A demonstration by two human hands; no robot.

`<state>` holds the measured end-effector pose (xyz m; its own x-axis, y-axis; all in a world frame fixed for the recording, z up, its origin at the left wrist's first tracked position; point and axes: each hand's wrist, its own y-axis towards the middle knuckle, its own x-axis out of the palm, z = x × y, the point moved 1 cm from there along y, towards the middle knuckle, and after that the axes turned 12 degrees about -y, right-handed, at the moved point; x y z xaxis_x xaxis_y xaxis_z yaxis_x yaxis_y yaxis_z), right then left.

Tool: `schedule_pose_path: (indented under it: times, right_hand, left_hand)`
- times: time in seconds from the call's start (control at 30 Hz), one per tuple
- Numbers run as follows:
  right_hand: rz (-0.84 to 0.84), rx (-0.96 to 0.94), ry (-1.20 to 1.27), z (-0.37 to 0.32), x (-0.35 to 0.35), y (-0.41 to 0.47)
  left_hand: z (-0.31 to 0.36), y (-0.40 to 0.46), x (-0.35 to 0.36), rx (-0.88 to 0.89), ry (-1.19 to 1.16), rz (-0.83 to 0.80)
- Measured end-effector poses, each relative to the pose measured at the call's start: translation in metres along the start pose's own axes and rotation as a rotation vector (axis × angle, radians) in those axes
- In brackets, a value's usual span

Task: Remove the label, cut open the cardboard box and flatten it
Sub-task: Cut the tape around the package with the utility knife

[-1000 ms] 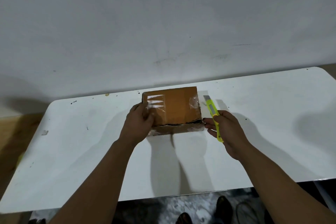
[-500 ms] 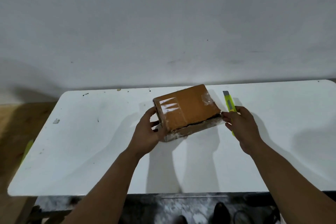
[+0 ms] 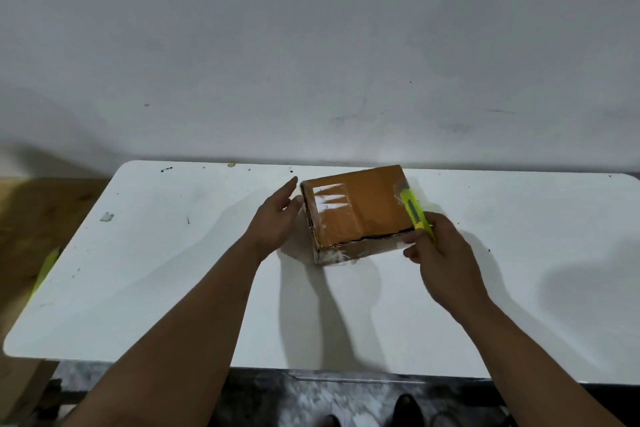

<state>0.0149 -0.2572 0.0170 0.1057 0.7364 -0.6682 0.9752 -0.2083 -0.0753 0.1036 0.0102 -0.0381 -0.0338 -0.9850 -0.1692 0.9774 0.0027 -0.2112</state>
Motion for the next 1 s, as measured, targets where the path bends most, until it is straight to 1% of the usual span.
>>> schedule_pose_path:
  times: [0.07, 0.17, 0.3, 0.4, 0.57, 0.7, 0.8, 1.0]
  right_hand:
    - [-0.084, -0.086, -0.074, -0.01, 0.008, -0.008]
    - [-0.173, -0.173, -0.171, -0.021, 0.02, -0.018]
    - [-0.179, -0.264, -0.263, -0.028, 0.023, -0.027]
    - [-0.159, -0.274, -0.353, -0.024, 0.018, -0.026]
    - [-0.178, -0.333, -0.517, -0.025, 0.017, -0.028]
    - [-0.25, -0.422, -0.538, -0.042, 0.024, -0.029]
    - [-0.267, -0.435, -0.554, -0.05, 0.035, -0.024]
    - [-0.286, -0.394, -0.598, -0.056, 0.05, -0.015]
  left_hand:
    - [0.001, 0.003, 0.001, 0.009, -0.059, -0.025]
    - [0.002, 0.004, 0.003, 0.0, -0.096, 0.032]
    - [-0.006, 0.001, 0.007, -0.012, -0.094, 0.045]
    - [-0.009, -0.001, 0.007, -0.012, -0.113, 0.036]
    - [-0.011, -0.004, 0.009, -0.008, -0.101, 0.023]
    - [-0.012, -0.004, 0.007, 0.005, -0.128, 0.026]
    - [-0.009, -0.005, 0.007, -0.008, -0.151, 0.016]
    - [-0.01, -0.002, 0.005, -0.024, -0.159, 0.01]
